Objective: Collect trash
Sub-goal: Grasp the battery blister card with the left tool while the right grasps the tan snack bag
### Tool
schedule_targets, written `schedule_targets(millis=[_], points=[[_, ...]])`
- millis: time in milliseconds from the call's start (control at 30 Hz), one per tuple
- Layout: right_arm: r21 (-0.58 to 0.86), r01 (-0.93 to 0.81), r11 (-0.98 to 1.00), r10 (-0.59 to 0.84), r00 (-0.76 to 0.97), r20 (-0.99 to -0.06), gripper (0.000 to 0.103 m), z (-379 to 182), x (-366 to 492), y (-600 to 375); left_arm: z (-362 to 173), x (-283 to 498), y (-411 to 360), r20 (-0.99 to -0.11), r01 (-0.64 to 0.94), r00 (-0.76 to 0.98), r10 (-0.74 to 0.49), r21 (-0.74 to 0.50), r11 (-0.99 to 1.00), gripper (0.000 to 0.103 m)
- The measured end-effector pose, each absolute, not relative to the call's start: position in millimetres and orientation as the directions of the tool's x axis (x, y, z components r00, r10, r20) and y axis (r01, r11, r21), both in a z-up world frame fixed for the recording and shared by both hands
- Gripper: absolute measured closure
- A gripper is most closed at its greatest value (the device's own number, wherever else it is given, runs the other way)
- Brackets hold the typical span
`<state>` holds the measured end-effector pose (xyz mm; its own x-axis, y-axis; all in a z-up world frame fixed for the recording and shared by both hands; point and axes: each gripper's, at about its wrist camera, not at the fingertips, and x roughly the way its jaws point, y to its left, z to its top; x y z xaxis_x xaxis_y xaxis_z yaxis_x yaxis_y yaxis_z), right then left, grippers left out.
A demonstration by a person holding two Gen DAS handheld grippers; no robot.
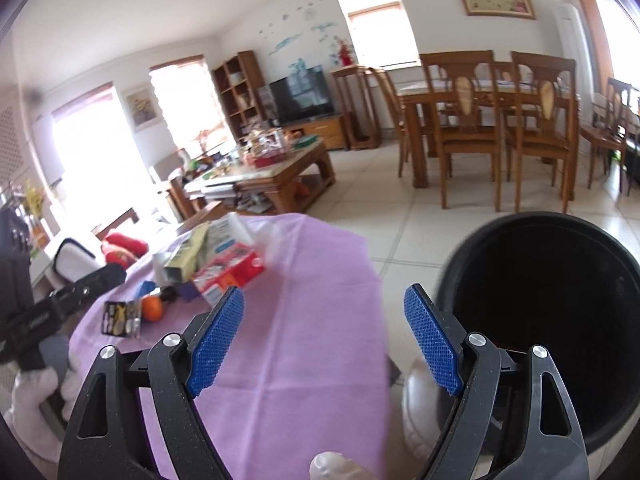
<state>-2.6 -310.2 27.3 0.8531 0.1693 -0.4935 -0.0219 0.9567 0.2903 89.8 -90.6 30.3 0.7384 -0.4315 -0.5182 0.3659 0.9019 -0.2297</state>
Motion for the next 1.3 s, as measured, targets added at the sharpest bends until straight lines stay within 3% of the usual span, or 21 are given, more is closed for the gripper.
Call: schedule_targets(millis=[167, 300, 500, 633, 700, 900, 967, 1000, 1167, 1300], points=[[0.29, -0.145, 0.946, 0.281, 0.813, -0.51, 0.022, 41.1, 41.6, -255.3, 20.0, 114.8, -4.9, -0.552, 0.262, 0.764, -0.335, -0.209, 0.942, 0.005], [0.315, -0.239, 0.919, 0.38, 0.753, -0.537, 0.037, 44.6, 83.8, -211.4, 8.5, 127.7, 47.2, -0.593, 0.195, 0.741, -0.316, -0.261, 0.945, 0.005], [0.384, -0.269, 0.883, 0.459, 0.662, -0.592, 0.044, 37.3, 158.1, -152.7, -22.9, 138.6, 78.3, -0.658, 0.234, 0.617, -0.431, -0.37, 0.899, 0.005], [0.388, -0.223, 0.894, 0.438, 0.621, -0.65, 0.05, 25.1, 203.4, -127.4, -35.9, 136.9, 78.2, -0.674, 0.254, 0.571, -0.469, -0.398, 0.882, 0.007], [0.377, -0.201, 0.904, 0.418, 0.601, -0.681, 0.059, 16.5, 222.3, -116.5, -34.4, 134.2, 73.7, -0.656, 0.293, 0.561, -0.505, -0.413, 0.862, 0.015], [0.373, -0.179, 0.911, 0.406, 0.552, -0.728, 0.068, -6.9, 244.9, -93.0, -41.4, 140.1, 52.6, -0.686, 0.348, 0.498, -0.531, -0.403, 0.846, 0.042], [0.371, -0.186, 0.91, 0.411, 0.537, -0.737, 0.071, -13.3, 245.4, -88.1, -44.6, 144.3, 43.5, -0.705, 0.362, 0.475, -0.527, -0.389, 0.847, 0.069], [0.367, -0.189, 0.911, 0.409, 0.536, -0.739, 0.078, -15.2, 245.0, -84.8, -45.6, 143.5, 39.9, -0.71, 0.376, 0.461, -0.533, -0.388, 0.841, 0.07], [0.384, -0.189, 0.904, 0.42, 0.564, -0.71, 0.088, -13.3, 237.0, -87.1, -41.4, 130.2, 29.2, -0.707, 0.419, 0.462, -0.535, -0.358, 0.834, 0.082], [0.4, -0.191, 0.896, 0.428, 0.605, -0.671, 0.091, 0.4, 218.7, -99.1, -40.4, 120.5, 31.0, -0.689, 0.417, 0.473, -0.549, -0.374, 0.828, 0.09]])
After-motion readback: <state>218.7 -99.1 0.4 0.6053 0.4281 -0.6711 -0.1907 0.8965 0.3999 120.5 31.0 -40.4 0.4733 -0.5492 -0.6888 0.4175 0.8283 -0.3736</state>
